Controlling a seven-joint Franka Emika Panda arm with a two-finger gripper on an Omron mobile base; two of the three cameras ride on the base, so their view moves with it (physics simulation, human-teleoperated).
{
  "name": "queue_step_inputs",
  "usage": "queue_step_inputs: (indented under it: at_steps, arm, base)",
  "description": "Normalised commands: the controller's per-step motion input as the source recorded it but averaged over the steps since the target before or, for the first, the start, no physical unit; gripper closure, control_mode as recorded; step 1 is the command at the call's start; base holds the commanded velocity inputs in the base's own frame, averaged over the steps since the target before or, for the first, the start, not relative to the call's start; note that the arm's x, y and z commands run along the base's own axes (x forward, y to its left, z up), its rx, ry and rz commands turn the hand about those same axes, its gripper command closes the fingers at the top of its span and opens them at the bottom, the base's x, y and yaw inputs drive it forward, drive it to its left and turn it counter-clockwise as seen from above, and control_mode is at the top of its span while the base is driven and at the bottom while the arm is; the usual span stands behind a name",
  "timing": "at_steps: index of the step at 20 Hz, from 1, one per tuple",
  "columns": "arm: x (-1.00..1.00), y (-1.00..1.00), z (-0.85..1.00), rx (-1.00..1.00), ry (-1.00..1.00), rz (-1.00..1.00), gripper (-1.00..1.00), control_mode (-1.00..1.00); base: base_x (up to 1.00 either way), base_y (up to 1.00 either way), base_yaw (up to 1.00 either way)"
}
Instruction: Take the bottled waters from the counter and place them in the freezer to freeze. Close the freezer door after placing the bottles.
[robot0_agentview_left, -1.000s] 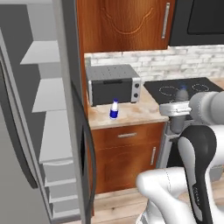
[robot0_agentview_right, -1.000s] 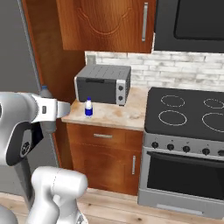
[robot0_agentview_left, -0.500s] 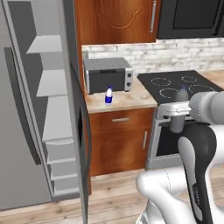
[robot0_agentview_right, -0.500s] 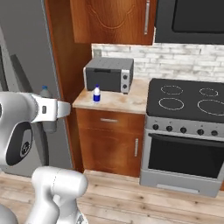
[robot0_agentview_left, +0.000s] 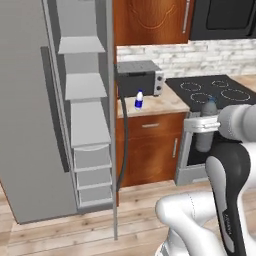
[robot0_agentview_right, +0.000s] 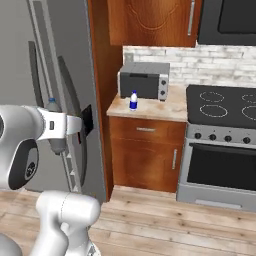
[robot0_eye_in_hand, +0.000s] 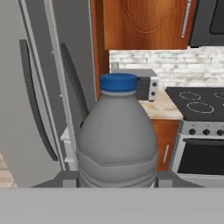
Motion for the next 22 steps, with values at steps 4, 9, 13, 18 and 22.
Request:
queue_step_inputs:
  at_steps: [4, 9, 13, 18, 22]
  arm:
    - [0.0, 0.0, 0.0, 0.0, 0.0, 0.0, 1.0, 1.0]
    - [0.0, 0.0, 0.0, 0.0, 0.0, 0.0, 1.0, 1.0]
    - [0.0, 0.0, 0.0, 0.0, 0.0, 0.0, 1.0, 1.0]
    - [0.0, 0.0, 0.0, 0.0, 0.0, 0.0, 1.0, 1.0]
    - [0.0, 0.0, 0.0, 0.0, 0.0, 0.0, 1.0, 1.0]
  base:
    - [-0.2, 0.88, -0.01]
    - [-0.01, 0.88, 0.0]
    - [0.03, 0.74, 0.0]
    - [0.1, 0.62, -0.01]
    - [0.27, 0.46, -0.09]
